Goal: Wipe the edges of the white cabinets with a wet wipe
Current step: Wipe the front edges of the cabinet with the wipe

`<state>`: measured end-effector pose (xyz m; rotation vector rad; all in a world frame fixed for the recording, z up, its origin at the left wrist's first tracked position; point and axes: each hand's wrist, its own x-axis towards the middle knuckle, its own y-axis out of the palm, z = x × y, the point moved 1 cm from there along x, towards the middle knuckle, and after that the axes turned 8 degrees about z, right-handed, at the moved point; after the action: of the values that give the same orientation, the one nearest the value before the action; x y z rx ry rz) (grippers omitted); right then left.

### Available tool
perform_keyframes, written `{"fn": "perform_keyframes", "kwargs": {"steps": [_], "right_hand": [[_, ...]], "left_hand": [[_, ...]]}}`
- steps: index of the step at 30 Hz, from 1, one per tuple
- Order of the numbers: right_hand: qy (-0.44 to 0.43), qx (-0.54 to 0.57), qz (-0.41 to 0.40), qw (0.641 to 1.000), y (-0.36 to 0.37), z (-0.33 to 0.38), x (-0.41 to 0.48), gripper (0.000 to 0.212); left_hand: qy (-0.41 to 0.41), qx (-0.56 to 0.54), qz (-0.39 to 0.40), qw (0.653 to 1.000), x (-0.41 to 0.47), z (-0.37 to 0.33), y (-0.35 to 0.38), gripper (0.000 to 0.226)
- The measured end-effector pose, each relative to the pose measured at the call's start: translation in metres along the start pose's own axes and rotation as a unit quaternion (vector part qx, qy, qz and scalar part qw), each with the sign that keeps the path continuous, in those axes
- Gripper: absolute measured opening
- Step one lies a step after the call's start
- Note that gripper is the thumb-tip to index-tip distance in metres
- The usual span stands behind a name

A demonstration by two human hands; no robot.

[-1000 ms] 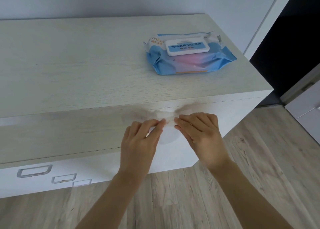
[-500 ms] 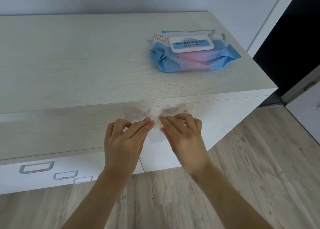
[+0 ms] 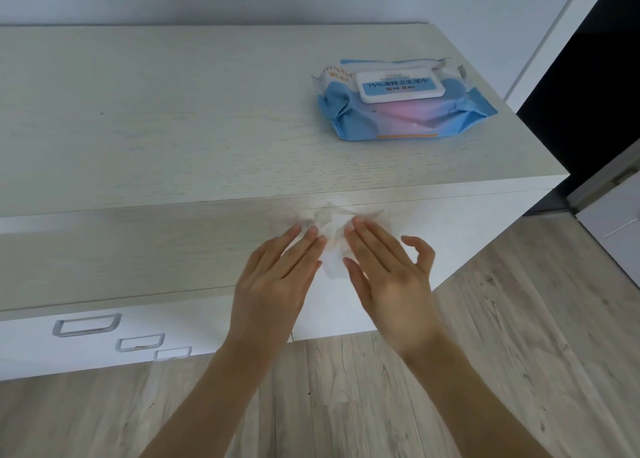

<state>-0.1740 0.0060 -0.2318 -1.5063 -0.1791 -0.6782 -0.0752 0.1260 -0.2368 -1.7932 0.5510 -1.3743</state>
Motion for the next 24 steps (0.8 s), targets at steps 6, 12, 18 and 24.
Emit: {"fn": "perform_keyframes", "kwargs": {"steps": [6,12,18,24], "right_hand": [[-0.036,0.037,-0.008,0.999,0.005,0.015,0.009,0.022],[-0.058,0.054,-0.002,0.997,-0.007,-0.024,0.005,0.024],[-0.067,0.064,0.002,0.996,-0.002,-0.010,0.006,0.022],[-0.041,0.049,-0.020,0.998,-0.006,-0.029,-0.004,0.030]], "left_hand": [[-0.053,-0.040,0.007,0.998,-0.001,-0.001,0.000,0.028],[-0.106,-0.130,-0.016,0.986,0.012,-0.023,0.006,0.026],[-0.115,-0.144,-0.013,0.983,0.011,-0.023,0.004,0.025],[0.066,0.011,0.025,0.997,0.017,-0.025,0.010,0.030]]}}
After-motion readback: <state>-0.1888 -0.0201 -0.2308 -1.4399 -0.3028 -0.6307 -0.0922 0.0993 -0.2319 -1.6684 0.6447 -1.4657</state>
